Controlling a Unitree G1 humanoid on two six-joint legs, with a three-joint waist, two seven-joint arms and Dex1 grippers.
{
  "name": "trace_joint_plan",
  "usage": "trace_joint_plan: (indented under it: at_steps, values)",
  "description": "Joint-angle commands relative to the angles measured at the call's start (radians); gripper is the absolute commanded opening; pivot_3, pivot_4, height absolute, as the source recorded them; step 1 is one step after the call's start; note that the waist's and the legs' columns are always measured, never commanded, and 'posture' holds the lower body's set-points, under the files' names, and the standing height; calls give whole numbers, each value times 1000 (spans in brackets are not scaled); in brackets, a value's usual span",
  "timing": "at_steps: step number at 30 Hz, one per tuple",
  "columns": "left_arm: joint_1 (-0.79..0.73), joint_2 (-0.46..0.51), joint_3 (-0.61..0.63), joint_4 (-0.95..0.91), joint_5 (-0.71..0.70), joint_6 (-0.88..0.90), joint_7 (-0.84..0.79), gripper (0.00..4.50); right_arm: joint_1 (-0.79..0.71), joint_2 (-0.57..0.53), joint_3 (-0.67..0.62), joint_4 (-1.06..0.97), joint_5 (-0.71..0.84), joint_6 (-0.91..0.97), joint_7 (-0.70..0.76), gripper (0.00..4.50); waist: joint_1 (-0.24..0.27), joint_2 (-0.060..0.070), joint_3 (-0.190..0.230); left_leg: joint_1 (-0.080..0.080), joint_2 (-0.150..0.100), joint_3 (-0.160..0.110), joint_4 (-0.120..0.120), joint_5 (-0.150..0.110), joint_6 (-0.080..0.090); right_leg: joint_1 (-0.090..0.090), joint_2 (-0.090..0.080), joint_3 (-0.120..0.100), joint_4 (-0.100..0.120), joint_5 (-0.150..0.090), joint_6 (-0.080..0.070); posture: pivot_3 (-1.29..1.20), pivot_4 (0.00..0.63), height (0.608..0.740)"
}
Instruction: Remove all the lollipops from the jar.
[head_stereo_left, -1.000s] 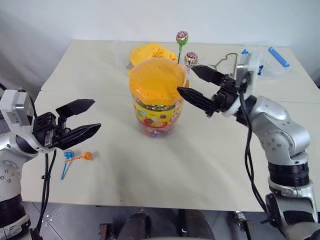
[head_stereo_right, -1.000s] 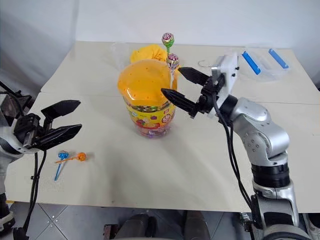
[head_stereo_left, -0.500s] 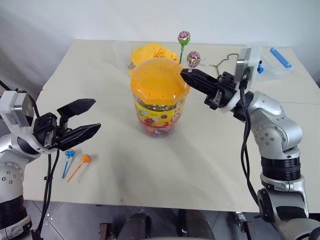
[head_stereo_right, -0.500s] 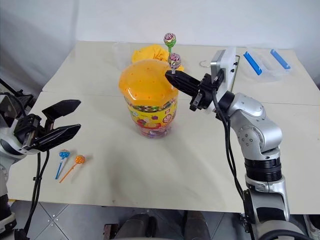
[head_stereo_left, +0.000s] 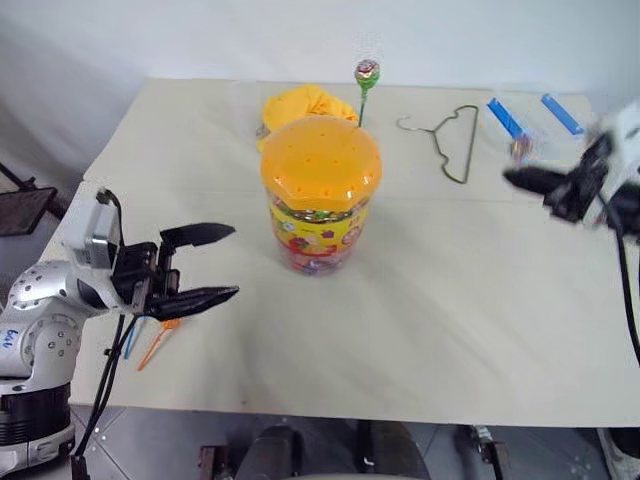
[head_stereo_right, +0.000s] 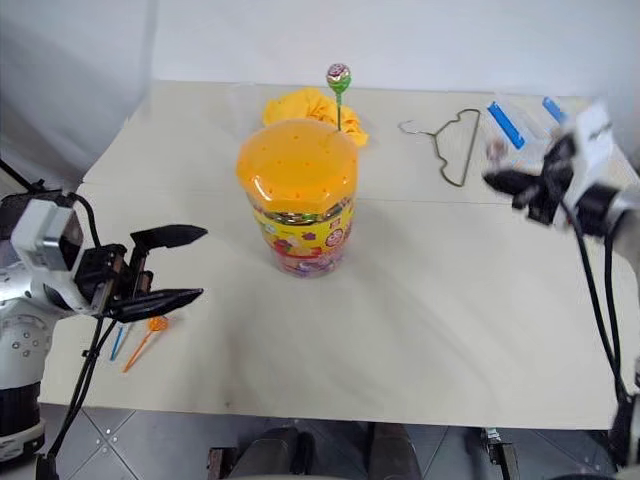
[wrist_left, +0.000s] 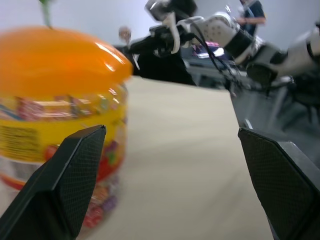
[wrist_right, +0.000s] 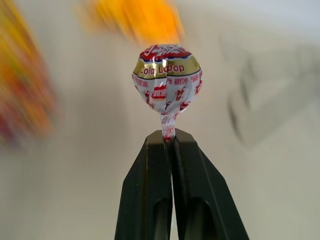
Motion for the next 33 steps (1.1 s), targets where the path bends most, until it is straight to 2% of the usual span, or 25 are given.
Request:
trace_joint_plan:
  at_steps: [1, 4, 8, 12, 15, 18, 20, 22, 25, 27, 30, 33]
  values:
    - [3, 11, -12, -7, 22, -41, -18, 4500, 121, -69, 80, -96, -99, 52, -21, 16, 0, 1, 0, 0, 0, 0, 0, 0, 0, 0, 0, 0, 0, 0, 0, 0, 150, 740]
    - [6, 8, -24, -2, 35, -57, -16, 4500, 211, -45, 100, -85, -164, 21, -62, 16, 1, 2, 1, 1, 1, 1, 1, 0, 0, 0, 0, 1, 1, 1, 1, 0, 150, 740]
    - [7, 10, -25, -5, 32, -54, -9, 4500, 264, 18, 51, -24, -200, -36, -99, 16, 3, 1, 0, 2, 0, 0, 2, 1, 0, 1, 0, 1, 0, 1, 2, 0, 150, 740]
    - [-5, 21, -18, 1, 31, -48, -5, 4500, 301, 14, 26, -5, -204, -69, -45, 963, 6, 1, 0, 2, 0, 0, 2, 1, 0, 2, 0, 1, -1, 2, 3, 0, 150, 740]
    - [-12, 30, 1, 7, 22, -41, 11, 4500, 318, 11, -25, -5, -196, -129, -1, 1996, 11, 1, 0, 1, 0, -2, 2, 1, 0, 3, 0, 1, -2, 2, 3, 0, 150, 740]
    - [-4, 33, 34, 5, -1, -27, 39, 4500, 309, 17, -119, 14, -168, -250, 68, 3018, 12, 2, 1, 1, 0, -2, 1, 1, 0, 2, 0, 0, -2, 2, 3, 0, 150, 740]
    - [13, 31, 63, -1, -16, -18, 60, 4500, 284, 18, -190, 36, -132, -400, 173, 3665, 12, 4, 2, 1, 0, -1, 1, 1, 0, 2, 0, 0, -2, 2, 3, 0, 150, 740]
    - [19, 17, 95, -3, -41, -6, 98, 4500, 231, 27, -238, 51, -73, -498, 276, 3665, 9, 6, 3, 1, 0, -1, 1, 1, 0, 2, 1, 0, -2, 2, 3, 0, 150, 740]
    - [2, -14, 134, 2, -66, -12, 168, 4500, 84, 72, -232, 26, 47, -460, 329, 3665, 0, 6, 3, 2, 1, -1, 1, 1, 0, 3, 1, 0, -2, 2, 3, 0, 150, 740]
    - [-21, -42, 168, 9, -111, 2, 230, 4500, -64, 146, -159, -18, 107, -388, 292, 3665, -3, 5, 3, 2, 2, -1, 2, 1, 0, 3, 2, 0, -2, 2, 3, 0, 150, 740]
    - [-25, -73, 208, 2, -180, 37, 304, 4500, -319, 325, -10, -16, 103, -281, 173, 3665, -16, 5, 3, 3, 3, -1, 2, 1, -2, 2, 0, 1, -2, 2, 3, 0, 150, 740]
    - [-17, -79, 219, -10, -202, 50, 335, 4500, -425, 407, 38, 19, 84, -218, 109, 3665, -16, 5, 3, 1, 3, -4, 1, 1, -3, 0, 0, 1, 0, 1, 1, 0, 150, 740]
